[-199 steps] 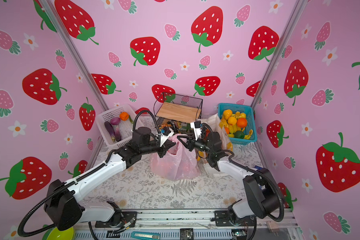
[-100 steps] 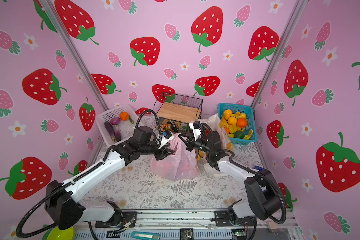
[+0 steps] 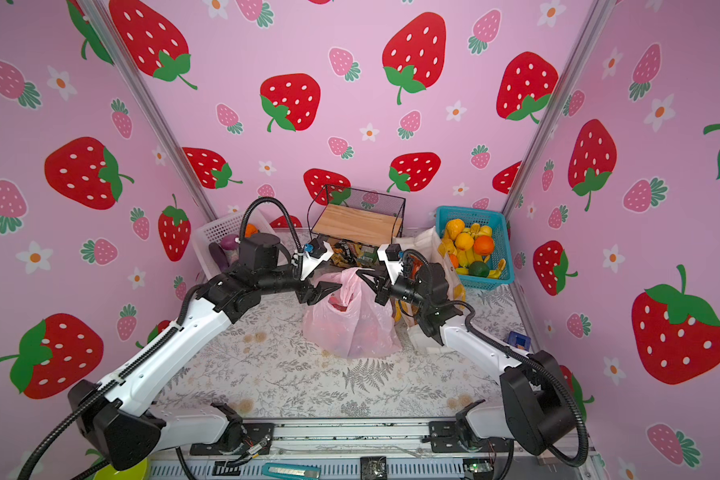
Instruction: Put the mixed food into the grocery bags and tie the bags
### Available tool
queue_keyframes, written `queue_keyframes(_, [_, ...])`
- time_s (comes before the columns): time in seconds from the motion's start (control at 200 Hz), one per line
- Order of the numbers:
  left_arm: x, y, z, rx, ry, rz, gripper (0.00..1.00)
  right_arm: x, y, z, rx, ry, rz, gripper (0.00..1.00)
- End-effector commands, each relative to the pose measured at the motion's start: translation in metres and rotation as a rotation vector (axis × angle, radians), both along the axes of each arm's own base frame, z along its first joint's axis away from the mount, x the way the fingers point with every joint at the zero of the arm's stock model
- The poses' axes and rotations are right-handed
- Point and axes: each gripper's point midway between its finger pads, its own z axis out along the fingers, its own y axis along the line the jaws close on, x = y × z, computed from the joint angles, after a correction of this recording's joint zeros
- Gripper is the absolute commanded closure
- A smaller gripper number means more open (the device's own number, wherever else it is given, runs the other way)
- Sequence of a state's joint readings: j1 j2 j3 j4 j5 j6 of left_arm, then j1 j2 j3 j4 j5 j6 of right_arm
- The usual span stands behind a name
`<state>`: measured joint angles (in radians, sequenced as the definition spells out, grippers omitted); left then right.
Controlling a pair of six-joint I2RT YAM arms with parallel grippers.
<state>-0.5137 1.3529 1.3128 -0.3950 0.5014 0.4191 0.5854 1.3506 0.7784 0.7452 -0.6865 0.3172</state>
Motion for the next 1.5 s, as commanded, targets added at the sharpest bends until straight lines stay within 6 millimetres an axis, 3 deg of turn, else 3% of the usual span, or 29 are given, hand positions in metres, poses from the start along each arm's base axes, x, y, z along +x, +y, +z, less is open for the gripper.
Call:
queue_keyframes(0.0, [0.0,-0.009,0.001,0.021,-0.003,-0.084,0.27,-0.012,-0.001,0.015,0.026,-0.065,0.035,1.0])
queue_keyframes(0.29, [0.023,-0.017,-0.03,0.06,0.042,-0.079,0.37,-0.015,0.005,0.015,0.046,-0.056,0.074,1.0])
queue_keyframes(0.635, [0.027,-0.021,-0.03,0.018,0.056,-0.102,0.62,-0.014,0.009,0.012,0.041,-0.057,0.076,1.0])
queue_keyframes(0.72, [0.025,-0.023,-0.03,0.005,0.059,-0.117,0.64,-0.013,0.009,0.011,0.04,-0.055,0.074,1.0])
queue_keyframes(1.046, [0.015,-0.027,-0.023,-0.027,0.058,-0.178,0.46,-0.012,0.01,0.011,0.038,-0.052,0.071,1.0])
queue_keyframes(1.291, [0.016,-0.028,-0.023,-0.036,0.071,-0.183,0.44,-0.013,0.013,0.01,0.036,-0.049,0.078,1.0])
queue_keyframes(1.496, [0.015,-0.006,-0.016,0.029,0.015,-0.12,0.41,-0.011,0.009,0.007,0.005,-0.065,0.042,1.0])
